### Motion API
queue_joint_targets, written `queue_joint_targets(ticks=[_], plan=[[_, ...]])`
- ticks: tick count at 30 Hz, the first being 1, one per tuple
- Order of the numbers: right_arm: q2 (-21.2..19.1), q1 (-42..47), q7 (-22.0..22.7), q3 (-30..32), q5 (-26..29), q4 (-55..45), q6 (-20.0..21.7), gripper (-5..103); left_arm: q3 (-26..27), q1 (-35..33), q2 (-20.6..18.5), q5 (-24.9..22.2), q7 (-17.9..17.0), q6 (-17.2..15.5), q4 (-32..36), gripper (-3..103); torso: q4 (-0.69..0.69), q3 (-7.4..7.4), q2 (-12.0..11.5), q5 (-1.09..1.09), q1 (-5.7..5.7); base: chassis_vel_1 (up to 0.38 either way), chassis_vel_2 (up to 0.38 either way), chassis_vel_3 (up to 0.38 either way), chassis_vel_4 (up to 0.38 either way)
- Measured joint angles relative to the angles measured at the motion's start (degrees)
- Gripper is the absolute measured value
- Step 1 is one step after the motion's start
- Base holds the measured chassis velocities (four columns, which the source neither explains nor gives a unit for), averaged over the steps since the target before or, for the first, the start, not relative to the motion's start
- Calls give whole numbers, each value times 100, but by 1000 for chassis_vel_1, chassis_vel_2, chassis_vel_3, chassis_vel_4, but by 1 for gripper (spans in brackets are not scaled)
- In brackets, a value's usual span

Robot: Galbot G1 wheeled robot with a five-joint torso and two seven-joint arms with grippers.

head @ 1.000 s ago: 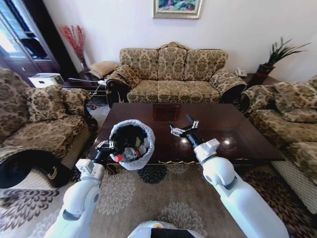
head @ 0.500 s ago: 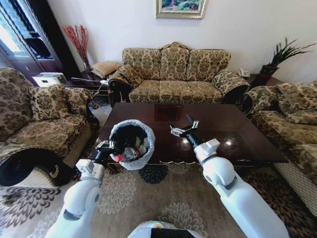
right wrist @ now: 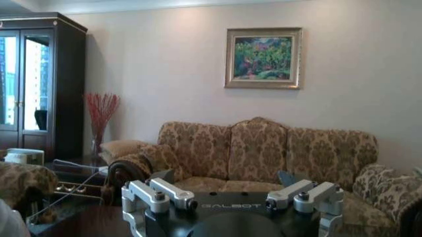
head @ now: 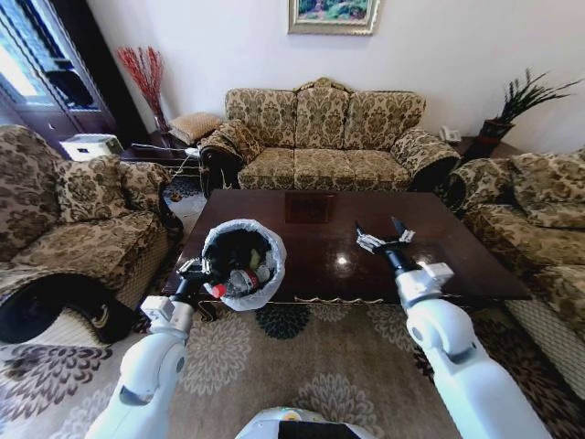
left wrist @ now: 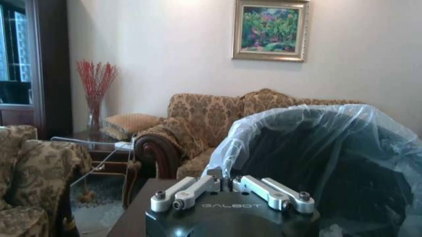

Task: Move to the front of the table and place the trash on the table into the trash bin.

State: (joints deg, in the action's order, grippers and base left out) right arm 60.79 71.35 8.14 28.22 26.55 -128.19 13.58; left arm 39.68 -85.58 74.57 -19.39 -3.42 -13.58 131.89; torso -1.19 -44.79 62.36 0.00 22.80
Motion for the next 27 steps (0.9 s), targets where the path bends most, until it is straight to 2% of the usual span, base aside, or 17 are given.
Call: queue_joint_targets(ticks=[8,17,27], plan=[[174,667,-91,145,-254,-308,-2,100,12,-19,-1,2,-37,-69,32,3,1,0,0,0,0,0,0,0,0],[202,822,-109,226,-350,-311,-100,100,-15,3,8,-15,-48,-82,31,3,1,0,0,0,2,29,-33,-38,38],[237,748,-109,117,-428,-278,-111,100,18,-9,-14,-46,-55,-87,42,3,1,0,0,0,-3,198,-195,-200,223]])
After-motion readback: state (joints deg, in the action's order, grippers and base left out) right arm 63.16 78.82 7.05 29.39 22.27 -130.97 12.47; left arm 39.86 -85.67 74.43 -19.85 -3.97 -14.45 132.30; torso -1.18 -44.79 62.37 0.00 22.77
